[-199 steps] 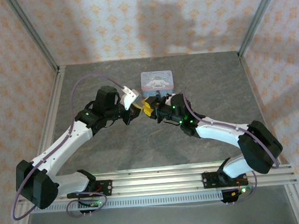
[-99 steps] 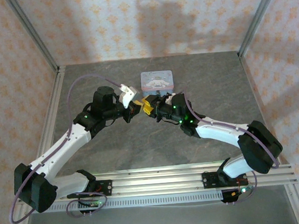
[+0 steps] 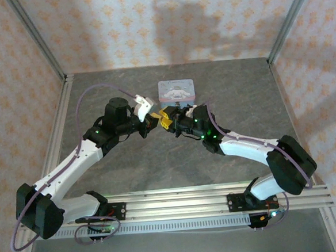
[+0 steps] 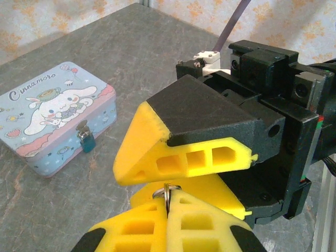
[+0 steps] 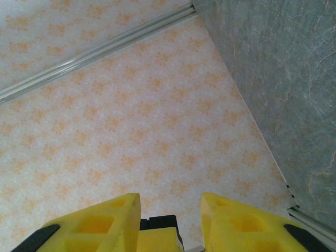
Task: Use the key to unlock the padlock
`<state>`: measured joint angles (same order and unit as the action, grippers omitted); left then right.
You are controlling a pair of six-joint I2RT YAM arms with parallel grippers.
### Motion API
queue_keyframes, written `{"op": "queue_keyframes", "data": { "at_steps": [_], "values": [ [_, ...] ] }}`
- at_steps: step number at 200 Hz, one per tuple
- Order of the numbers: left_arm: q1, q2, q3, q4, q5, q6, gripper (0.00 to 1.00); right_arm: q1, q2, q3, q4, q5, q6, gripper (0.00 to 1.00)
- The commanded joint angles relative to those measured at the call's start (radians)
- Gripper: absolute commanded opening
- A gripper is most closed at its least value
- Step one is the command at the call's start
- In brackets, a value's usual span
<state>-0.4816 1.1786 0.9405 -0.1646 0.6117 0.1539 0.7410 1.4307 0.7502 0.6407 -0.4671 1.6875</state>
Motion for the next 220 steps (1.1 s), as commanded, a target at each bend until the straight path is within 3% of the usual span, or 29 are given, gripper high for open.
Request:
{"op": "queue_keyframes", "data": {
  "at_steps": [1,74,144,220],
  "values": [
    [0.006,-0.023,-0.012,0.039,-0.02,-0.008,0.0,0.011,0.003,0.003,0.076,0.011,0.025,0.37],
    [0.003,-0.03,-0.015,0.028,-0.017,-0.004,0.0,0.014,0.006,-0.003,0.091,0.017,0.034,0.37],
    [0.003,-0.031,-0.016,-0.059,-0.012,0.017,0.0,0.014,0.004,-0.026,0.125,0.042,0.051,0.31],
    [0.003,-0.03,-0.021,-0.075,-0.004,0.02,0.0,0.014,-0.003,-0.037,0.151,0.052,0.039,0.15]
  ]
}}
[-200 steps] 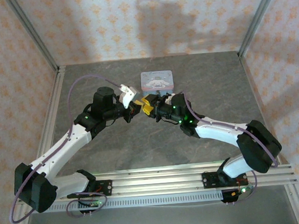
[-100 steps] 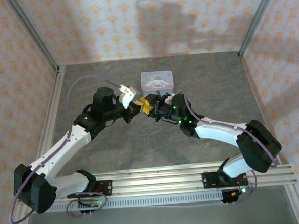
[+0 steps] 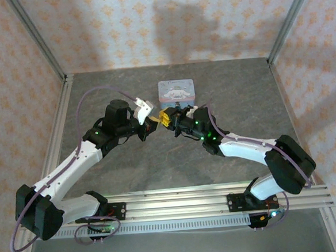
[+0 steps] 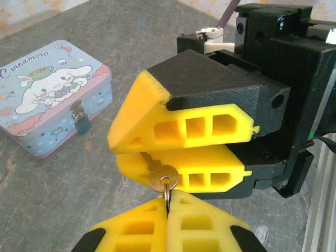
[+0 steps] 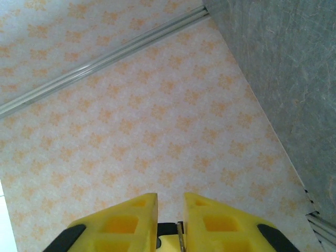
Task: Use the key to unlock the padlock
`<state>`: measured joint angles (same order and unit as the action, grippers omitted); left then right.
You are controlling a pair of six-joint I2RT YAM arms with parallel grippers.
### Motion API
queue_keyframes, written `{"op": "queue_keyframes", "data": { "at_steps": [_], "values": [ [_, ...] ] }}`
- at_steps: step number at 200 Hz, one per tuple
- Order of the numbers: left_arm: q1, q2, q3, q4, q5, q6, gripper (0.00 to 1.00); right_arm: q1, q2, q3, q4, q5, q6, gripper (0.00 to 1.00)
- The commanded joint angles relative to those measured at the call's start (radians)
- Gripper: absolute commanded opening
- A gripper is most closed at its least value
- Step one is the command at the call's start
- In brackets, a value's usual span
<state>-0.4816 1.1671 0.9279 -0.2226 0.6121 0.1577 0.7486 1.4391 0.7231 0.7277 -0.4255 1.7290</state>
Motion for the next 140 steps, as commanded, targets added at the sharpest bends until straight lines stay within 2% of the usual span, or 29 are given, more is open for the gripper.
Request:
{"op": "queue_keyframes", "data": {
  "at_steps": [1,34,85,95,103,114,140],
  "values": [
    [0.003,-0.018,-0.008,-0.017,-0.004,0.016,0.0,0.006,-0.012,-0.01,0.064,0.01,-0.002,0.15],
    [0.003,-0.02,-0.003,-0.026,-0.002,0.019,0.0,0.006,-0.019,-0.016,0.028,0.014,-0.057,0.0],
    [0.009,-0.021,0.008,-0.071,0.004,-0.007,0.0,0.002,-0.059,-0.031,-0.044,0.048,-0.246,0.0],
    [0.02,-0.019,0.014,-0.083,0.01,-0.039,0.21,-0.001,-0.078,-0.035,-0.056,0.06,-0.313,0.0],
    [0.032,-0.016,0.018,-0.09,0.017,-0.081,0.31,-0.004,-0.095,-0.036,-0.079,0.066,-0.376,0.0],
    [0.055,-0.007,0.026,-0.104,0.052,-0.139,0.39,-0.011,-0.122,-0.034,-0.11,0.071,-0.473,0.0],
    [0.095,0.003,0.034,-0.098,0.136,-0.291,0.48,-0.024,-0.171,0.001,-0.222,0.06,-0.711,0.0]
  ]
}}
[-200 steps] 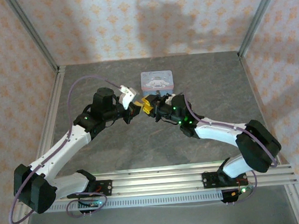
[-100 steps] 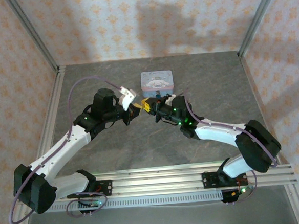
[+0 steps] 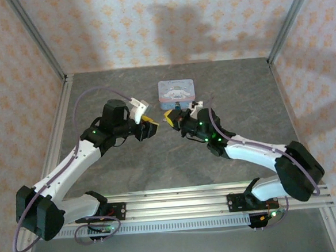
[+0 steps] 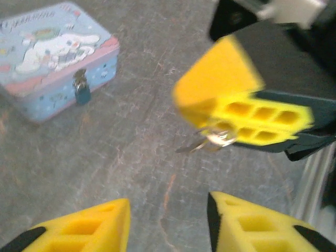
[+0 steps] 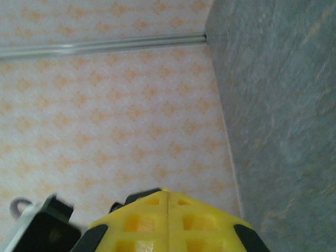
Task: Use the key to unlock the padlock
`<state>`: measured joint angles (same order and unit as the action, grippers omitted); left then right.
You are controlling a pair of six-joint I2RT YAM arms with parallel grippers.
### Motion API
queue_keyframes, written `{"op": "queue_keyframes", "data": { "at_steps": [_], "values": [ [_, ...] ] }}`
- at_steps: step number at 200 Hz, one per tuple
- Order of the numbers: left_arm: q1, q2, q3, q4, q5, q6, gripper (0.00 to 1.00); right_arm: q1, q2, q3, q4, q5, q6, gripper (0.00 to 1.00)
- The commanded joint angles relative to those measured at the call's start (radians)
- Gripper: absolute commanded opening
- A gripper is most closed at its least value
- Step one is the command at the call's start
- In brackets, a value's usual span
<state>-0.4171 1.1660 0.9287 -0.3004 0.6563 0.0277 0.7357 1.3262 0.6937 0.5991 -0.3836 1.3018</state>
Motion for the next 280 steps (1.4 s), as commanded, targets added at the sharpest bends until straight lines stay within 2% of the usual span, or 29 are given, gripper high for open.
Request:
{"op": "queue_keyframes", "data": {
  "at_steps": [1,25,64,87,126,180,234,280],
  "values": [
    [0.032,0.004,0.032,-0.019,0.094,-0.167,0.48,-0.011,-0.059,0.031,-0.096,0.016,-0.287,0.0],
    [0.045,-0.002,0.024,0.047,0.149,-0.315,0.48,-0.018,-0.061,0.067,-0.112,-0.042,-0.443,0.0],
    [0.047,-0.038,-0.044,0.313,0.191,-0.551,0.5,-0.019,-0.027,0.119,-0.091,-0.137,-0.582,0.0],
    [0.048,-0.047,-0.052,0.342,0.198,-0.556,0.5,-0.019,-0.013,0.141,-0.071,-0.16,-0.602,0.0],
    [0.047,-0.039,-0.08,0.466,0.282,-0.609,0.45,-0.02,0.012,0.152,0.01,-0.186,-0.571,0.0],
    [0.047,-0.039,-0.084,0.48,0.316,-0.62,0.38,-0.021,0.028,0.122,0.156,-0.146,-0.503,0.0],
    [0.049,-0.011,-0.09,0.571,0.337,-0.687,0.38,-0.028,0.037,0.111,0.26,-0.133,-0.423,0.0],
    [0.049,0.001,-0.074,0.579,0.358,-0.7,0.29,-0.033,0.029,0.095,0.293,-0.12,-0.395,0.0]
  ]
}}
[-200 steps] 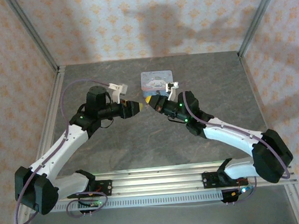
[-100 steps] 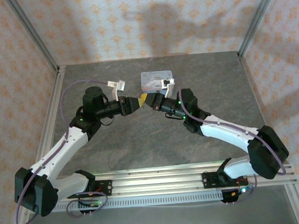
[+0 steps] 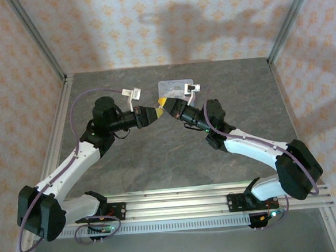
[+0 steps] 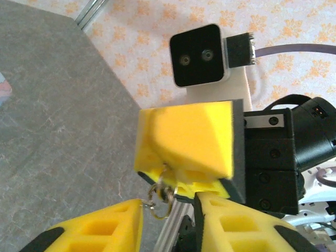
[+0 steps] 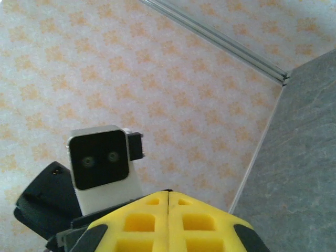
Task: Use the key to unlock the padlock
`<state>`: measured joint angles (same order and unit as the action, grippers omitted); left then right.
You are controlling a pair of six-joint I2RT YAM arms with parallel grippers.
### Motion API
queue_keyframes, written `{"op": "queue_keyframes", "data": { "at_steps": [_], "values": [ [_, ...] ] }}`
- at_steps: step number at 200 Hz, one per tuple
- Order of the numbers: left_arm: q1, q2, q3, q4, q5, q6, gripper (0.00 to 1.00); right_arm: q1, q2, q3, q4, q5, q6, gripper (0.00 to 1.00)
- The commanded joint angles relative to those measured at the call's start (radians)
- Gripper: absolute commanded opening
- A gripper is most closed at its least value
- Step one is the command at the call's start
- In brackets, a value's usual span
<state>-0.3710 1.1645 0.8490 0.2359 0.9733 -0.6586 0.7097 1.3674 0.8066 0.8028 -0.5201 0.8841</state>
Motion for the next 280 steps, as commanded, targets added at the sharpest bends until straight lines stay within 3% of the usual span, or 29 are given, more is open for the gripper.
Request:
{"op": "queue_keyframes", "data": {
  "at_steps": [1,111,280],
  "values": [
    [0.003,0.003,0.006,0.042,0.041,-0.013,0.29,-0.007,-0.013,-0.018,0.09,0.017,0.023,0.0],
    [0.018,-0.014,0.004,0.075,0.032,-0.062,0.3,-0.007,-0.034,-0.055,0.107,0.005,-0.002,0.0],
    [0.017,0.009,0.016,0.097,0.053,-0.076,0.22,0.003,0.0,-0.04,0.163,-0.005,0.036,0.0]
  ]
}}
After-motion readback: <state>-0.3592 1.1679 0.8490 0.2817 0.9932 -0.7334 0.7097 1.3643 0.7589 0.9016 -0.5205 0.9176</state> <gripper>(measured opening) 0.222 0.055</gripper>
